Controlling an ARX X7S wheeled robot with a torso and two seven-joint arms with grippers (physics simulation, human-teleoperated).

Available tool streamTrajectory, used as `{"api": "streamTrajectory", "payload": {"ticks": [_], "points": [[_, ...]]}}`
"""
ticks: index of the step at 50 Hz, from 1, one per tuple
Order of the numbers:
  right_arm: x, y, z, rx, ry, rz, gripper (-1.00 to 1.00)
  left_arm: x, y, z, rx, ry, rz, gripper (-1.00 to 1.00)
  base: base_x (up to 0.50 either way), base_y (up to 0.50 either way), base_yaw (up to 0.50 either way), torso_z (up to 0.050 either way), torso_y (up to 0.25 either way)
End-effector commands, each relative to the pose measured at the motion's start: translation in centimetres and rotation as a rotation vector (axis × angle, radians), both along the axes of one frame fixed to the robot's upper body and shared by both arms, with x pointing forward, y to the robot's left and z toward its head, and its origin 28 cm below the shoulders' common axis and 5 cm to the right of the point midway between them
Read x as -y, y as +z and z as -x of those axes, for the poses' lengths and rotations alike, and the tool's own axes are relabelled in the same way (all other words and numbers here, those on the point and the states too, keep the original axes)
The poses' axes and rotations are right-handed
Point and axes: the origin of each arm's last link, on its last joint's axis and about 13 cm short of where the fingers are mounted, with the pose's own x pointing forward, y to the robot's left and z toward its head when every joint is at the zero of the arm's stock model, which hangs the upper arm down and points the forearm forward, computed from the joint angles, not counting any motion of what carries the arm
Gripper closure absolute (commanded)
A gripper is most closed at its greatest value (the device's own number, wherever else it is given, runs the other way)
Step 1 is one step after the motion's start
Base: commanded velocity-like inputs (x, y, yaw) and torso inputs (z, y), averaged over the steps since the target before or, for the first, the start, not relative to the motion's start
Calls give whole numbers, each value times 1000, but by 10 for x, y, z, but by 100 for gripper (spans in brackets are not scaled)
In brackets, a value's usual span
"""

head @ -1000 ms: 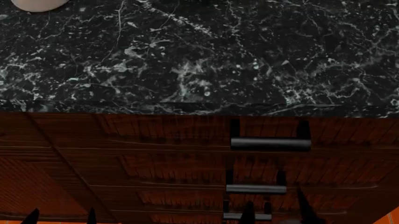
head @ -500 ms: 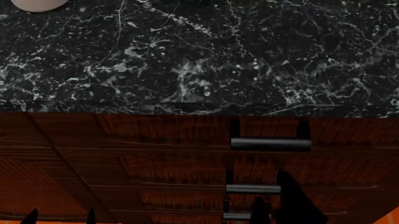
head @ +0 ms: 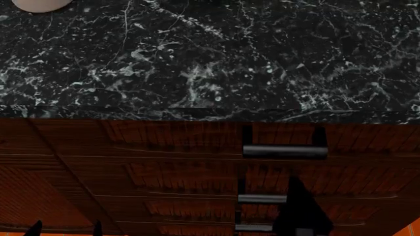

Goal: Open the right drawer.

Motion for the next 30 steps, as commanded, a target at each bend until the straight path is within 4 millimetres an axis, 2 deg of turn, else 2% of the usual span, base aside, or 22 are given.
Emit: {"api": "streamTrajectory", "payload": {"ticks": [1, 7, 9, 13, 16, 17, 18, 25, 30], "points": [[1, 2, 0, 15, -16, 59, -100, 0, 0, 0, -1, -1, -1, -100, 0, 0, 0, 0, 0], [1, 2, 0, 15, -16, 59, -100, 0, 0, 0, -1, -1, -1, -100, 0, 0, 0, 0, 0], [2, 10, -2, 24, -28, 101, -100, 1, 1, 0, -1, -3, -2, -100, 0, 0, 0, 0, 0], [2, 4, -5, 18, -30, 107, -100, 0, -1, 0, -2, -4, -2, -100, 0, 0, 0, 0, 0], [4, 12, -9, 20, -37, 136, -100, 1, 0, 0, -3, -3, -4, -100, 0, 0, 0, 0, 0], [5, 11, -12, 18, -37, 212, -100, 1, 0, 0, -3, -3, -4, -100, 0, 0, 0, 0, 0], [5, 6, -13, 20, -37, 186, -100, 1, -1, 0, -4, -3, -7, -100, 0, 0, 0, 0, 0], [8, 12, -21, 20, -44, 177, -100, 1, -1, 0, -7, -3, -8, -100, 0, 0, 0, 0, 0], [10, 8, -28, 12, -48, 176, -100, 1, -1, -1, -8, -3, -9, -100, 0, 0, 0, 0, 0]]}}
